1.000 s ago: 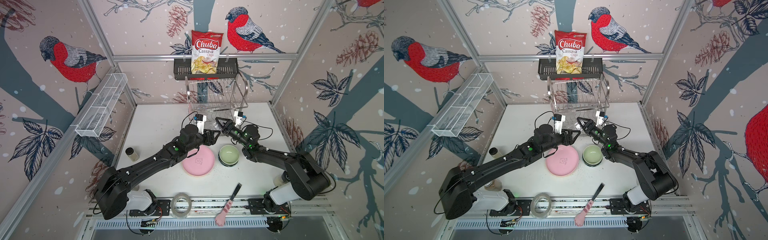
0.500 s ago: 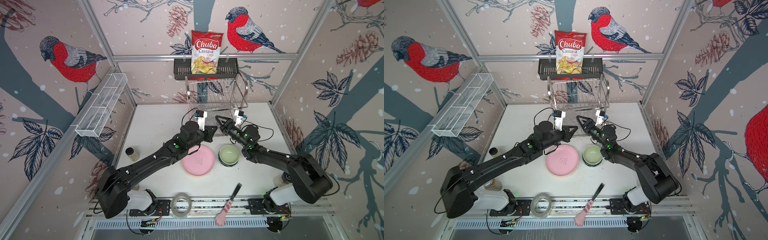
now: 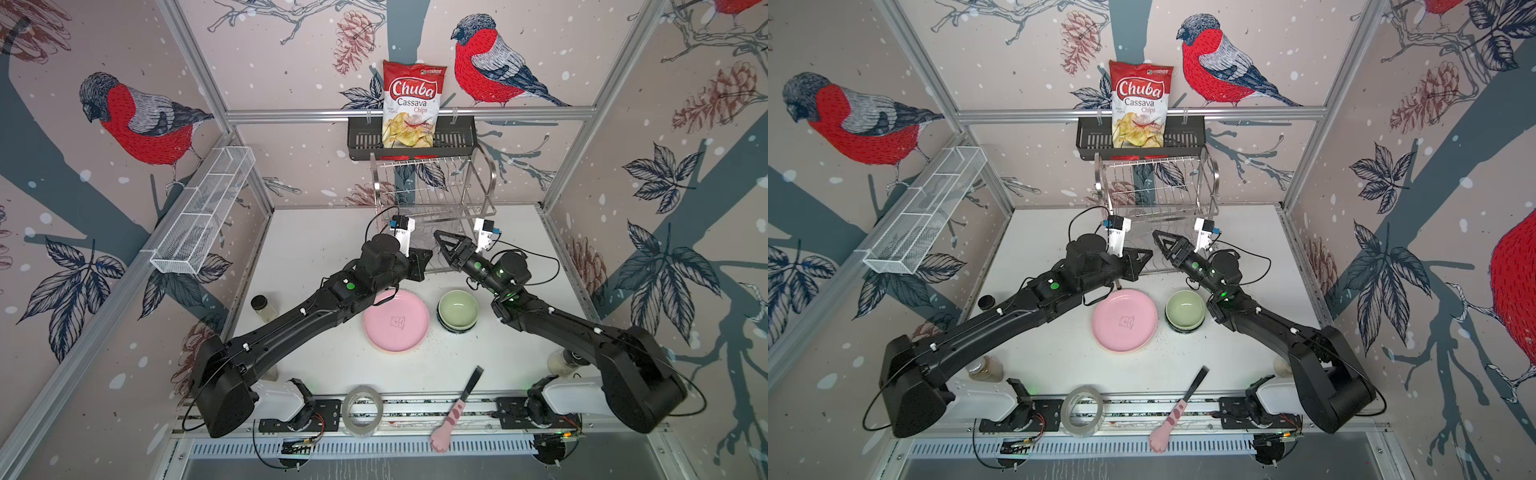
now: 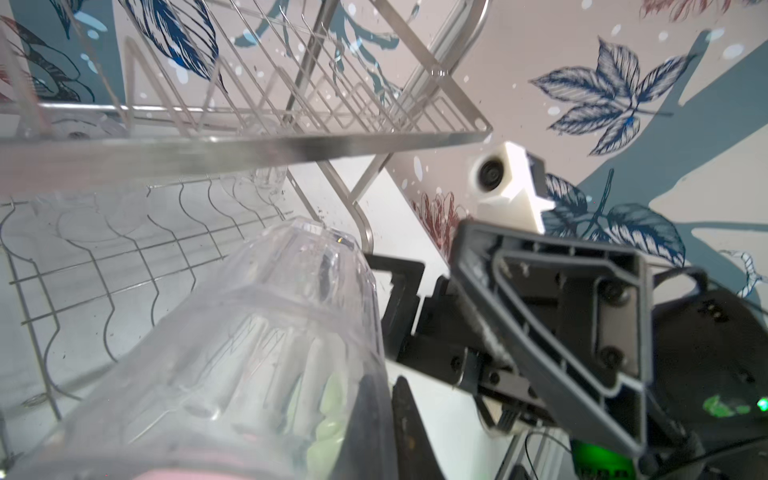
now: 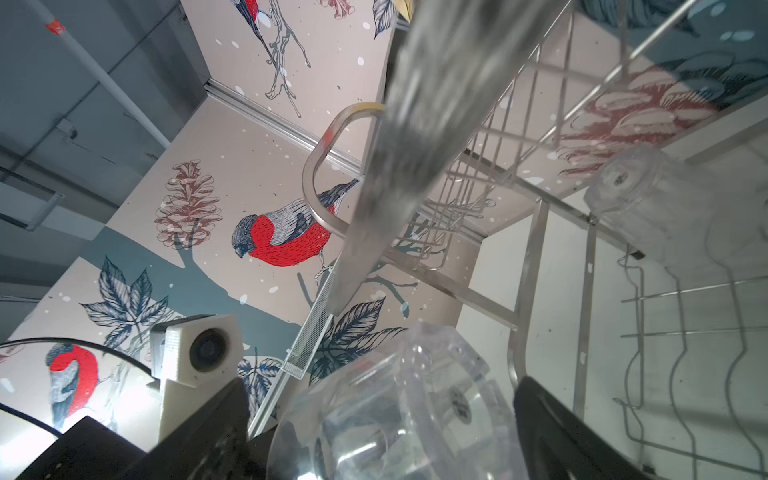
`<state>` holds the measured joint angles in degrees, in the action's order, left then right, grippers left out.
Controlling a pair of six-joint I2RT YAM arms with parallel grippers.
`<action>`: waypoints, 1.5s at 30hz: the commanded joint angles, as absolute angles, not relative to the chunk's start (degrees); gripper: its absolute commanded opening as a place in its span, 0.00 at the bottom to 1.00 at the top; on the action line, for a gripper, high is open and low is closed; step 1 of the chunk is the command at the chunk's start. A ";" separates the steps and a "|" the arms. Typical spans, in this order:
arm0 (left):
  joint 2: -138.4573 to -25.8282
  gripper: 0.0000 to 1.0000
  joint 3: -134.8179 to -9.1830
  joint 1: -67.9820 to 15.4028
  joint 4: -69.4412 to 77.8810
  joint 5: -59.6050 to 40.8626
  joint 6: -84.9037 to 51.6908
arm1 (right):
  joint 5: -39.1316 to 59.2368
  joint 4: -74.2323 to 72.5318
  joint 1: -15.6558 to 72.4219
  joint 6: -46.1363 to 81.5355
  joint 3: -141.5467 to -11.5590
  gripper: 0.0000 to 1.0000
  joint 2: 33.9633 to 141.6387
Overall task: Unload the mixed dishes from the dish rack
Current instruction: 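Grasp the clear cup with the left gripper from the right gripper, then carry the clear cup with the left gripper down onto the table before the bowls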
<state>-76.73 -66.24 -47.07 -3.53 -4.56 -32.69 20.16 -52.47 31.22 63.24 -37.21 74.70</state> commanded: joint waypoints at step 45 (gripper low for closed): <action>-104.60 0.04 -85.36 -73.14 -55.41 -4.90 -19.45 | 5.10 -24.95 26.68 49.31 -35.42 0.99 60.42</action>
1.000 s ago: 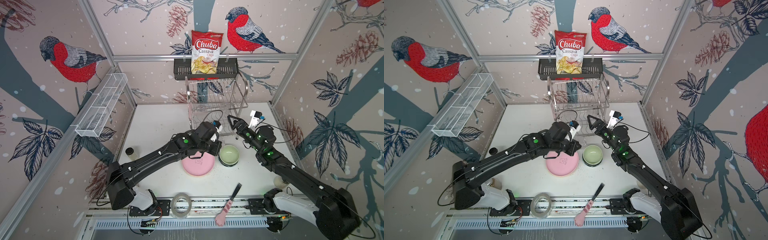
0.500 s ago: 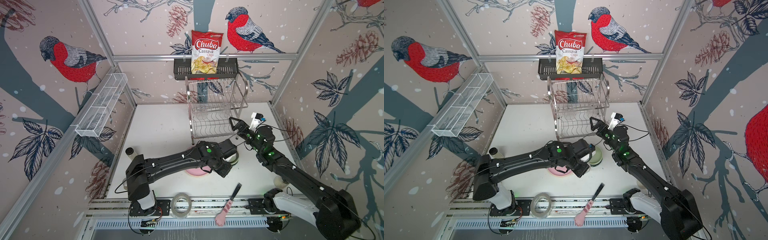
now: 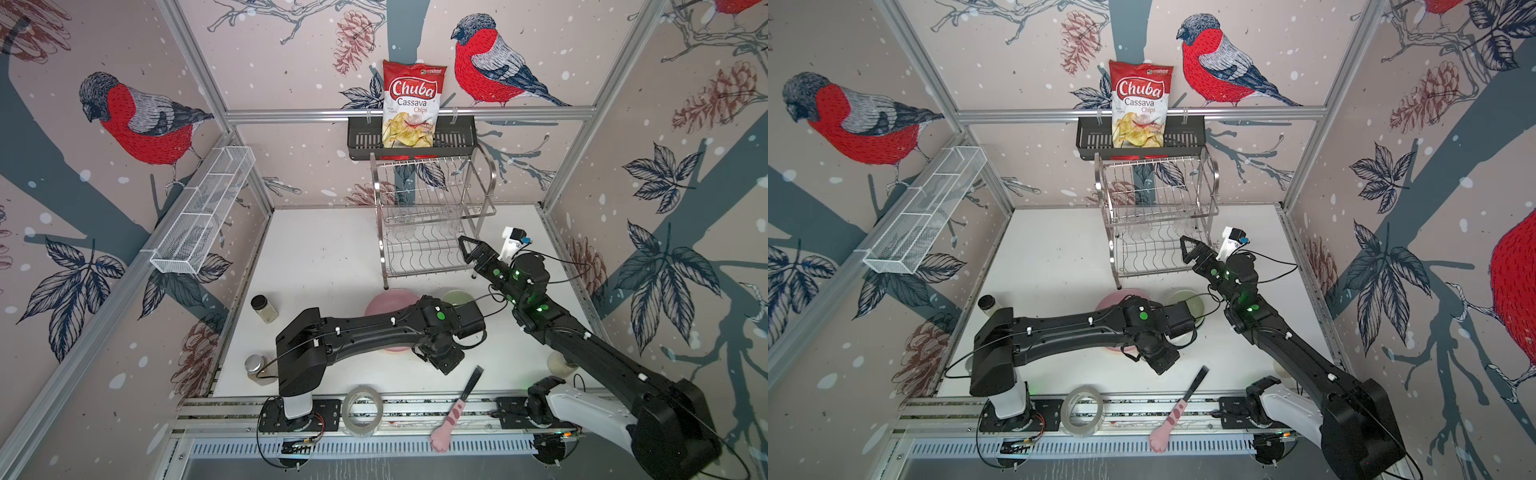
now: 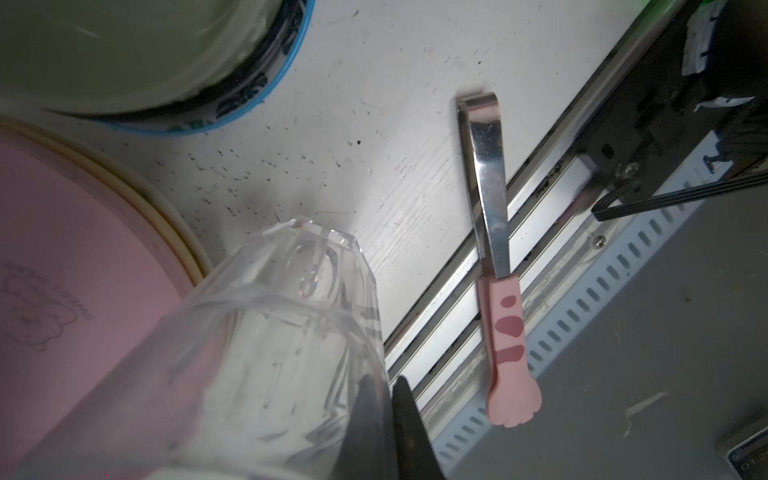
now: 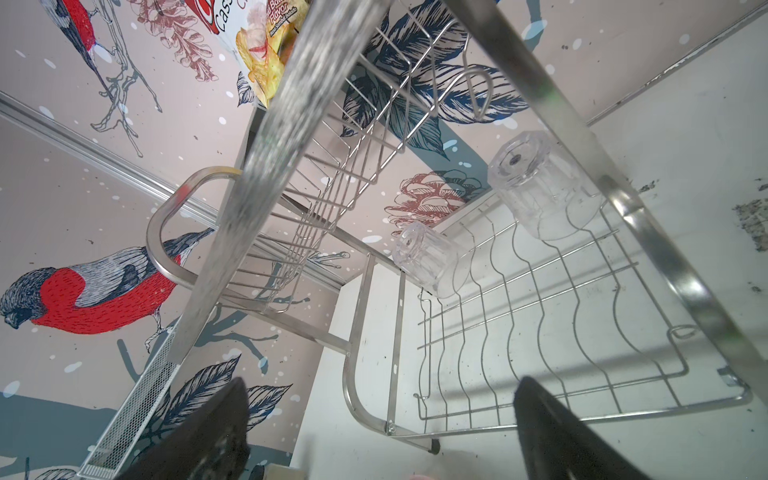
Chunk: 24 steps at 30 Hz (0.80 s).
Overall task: Unload the mixed dishes from the dish rack
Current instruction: 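Carry the clear cup with the left gripper down onto the table before the bowls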
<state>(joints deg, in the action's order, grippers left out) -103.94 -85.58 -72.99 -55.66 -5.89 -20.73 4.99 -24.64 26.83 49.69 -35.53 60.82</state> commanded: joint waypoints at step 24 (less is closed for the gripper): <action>-108.02 0.32 -88.98 -73.39 -56.24 -1.08 -19.15 | 5.98 -23.99 25.71 48.09 -35.24 0.99 61.00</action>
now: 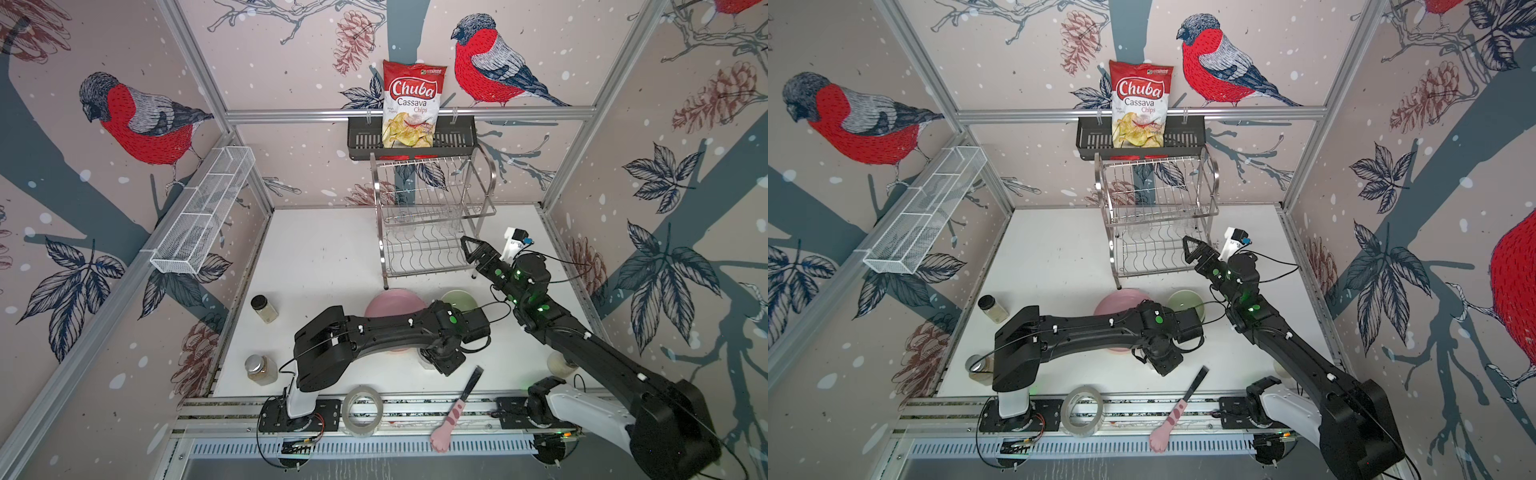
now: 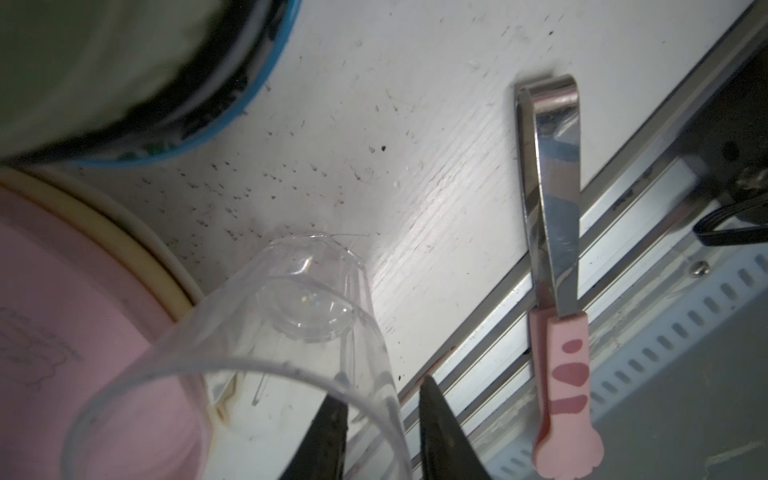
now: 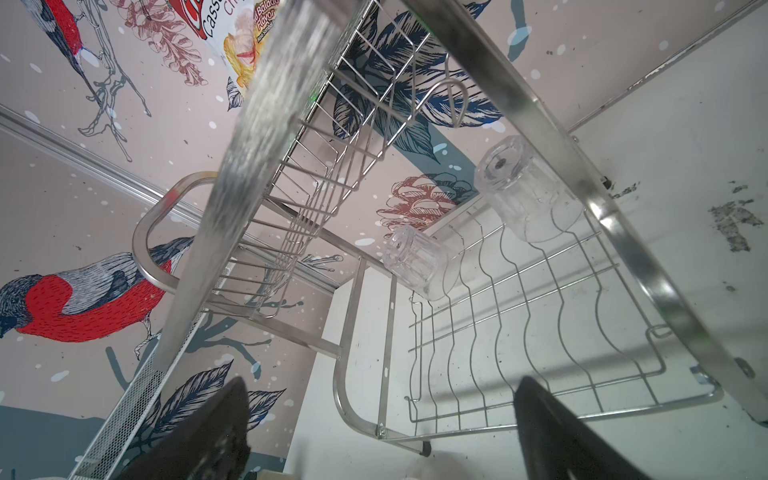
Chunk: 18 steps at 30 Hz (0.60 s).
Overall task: Unload the mixed dishes from the dish rack
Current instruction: 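Carry the clear cup with the left gripper down onto the table before the bowls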
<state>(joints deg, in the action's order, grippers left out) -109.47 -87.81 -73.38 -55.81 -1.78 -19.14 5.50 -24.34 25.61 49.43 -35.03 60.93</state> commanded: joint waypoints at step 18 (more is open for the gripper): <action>-83.36 0.40 -80.91 -67.08 -51.30 17.84 -30.60 | -2.58 -20.28 30.32 45.39 -34.62 1.00 59.70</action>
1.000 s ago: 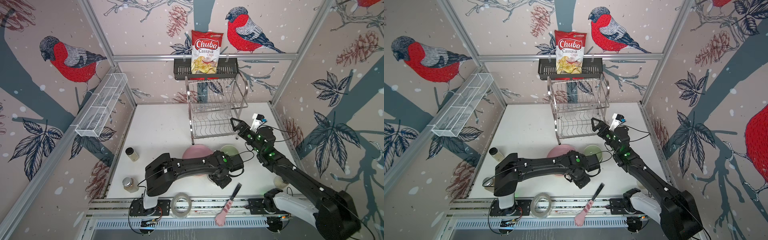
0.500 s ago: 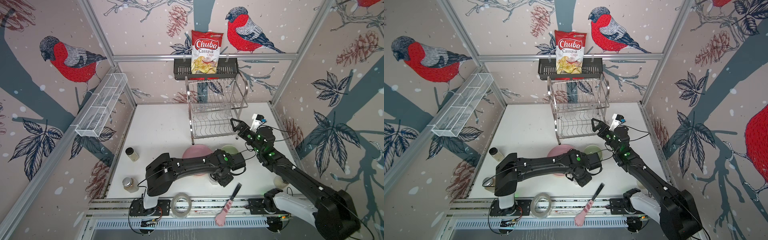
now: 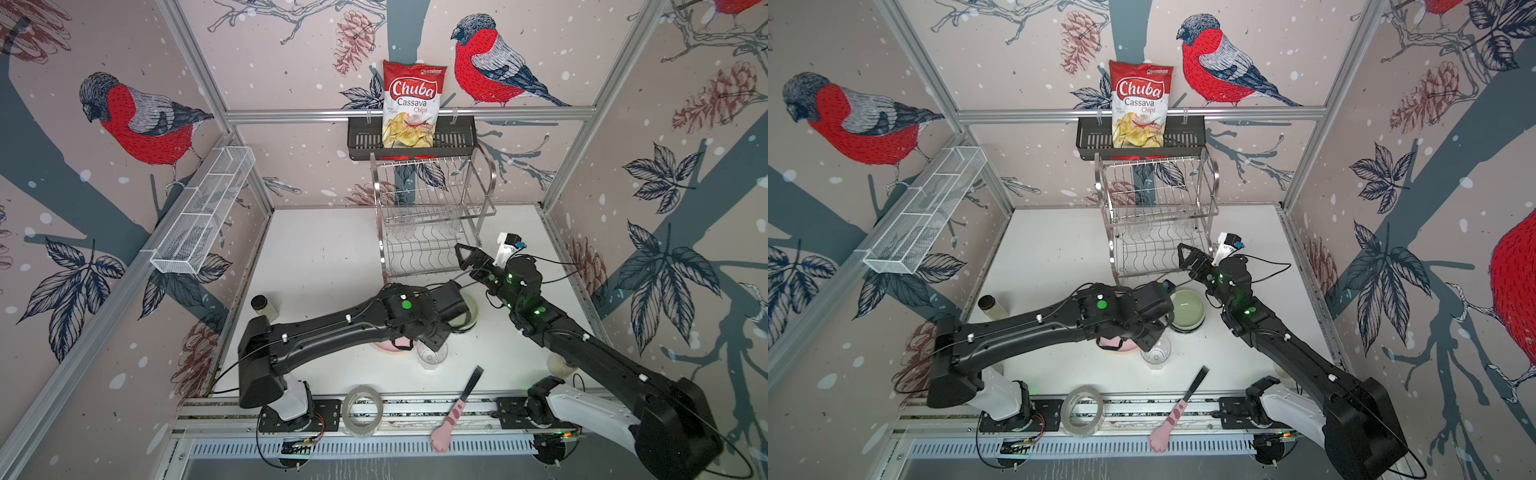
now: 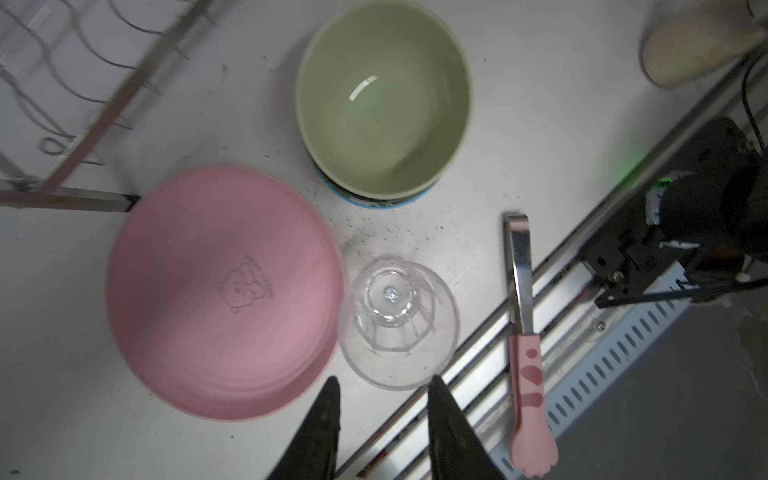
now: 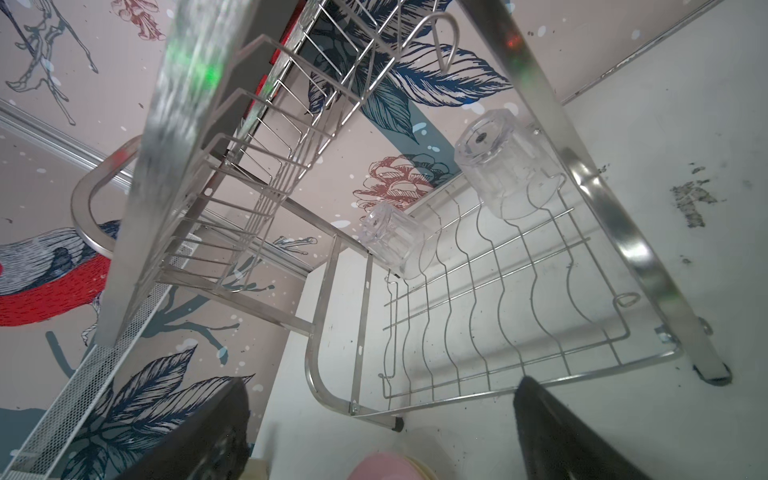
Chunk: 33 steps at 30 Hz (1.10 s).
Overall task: Unload the mixed dishes from the dish rack
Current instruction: 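Carry the clear cup with the left gripper down onto the table before the bowls, then release the cup and raise left gripper while right gripper returns to the cups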
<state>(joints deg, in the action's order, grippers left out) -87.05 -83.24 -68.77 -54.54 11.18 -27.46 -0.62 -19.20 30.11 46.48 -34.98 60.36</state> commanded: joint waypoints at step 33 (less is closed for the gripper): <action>-73.37 0.80 -51.23 -30.94 -6.94 1.60 -29.87 | -21.71 -23.53 39.98 16.33 -48.31 0.80 86.91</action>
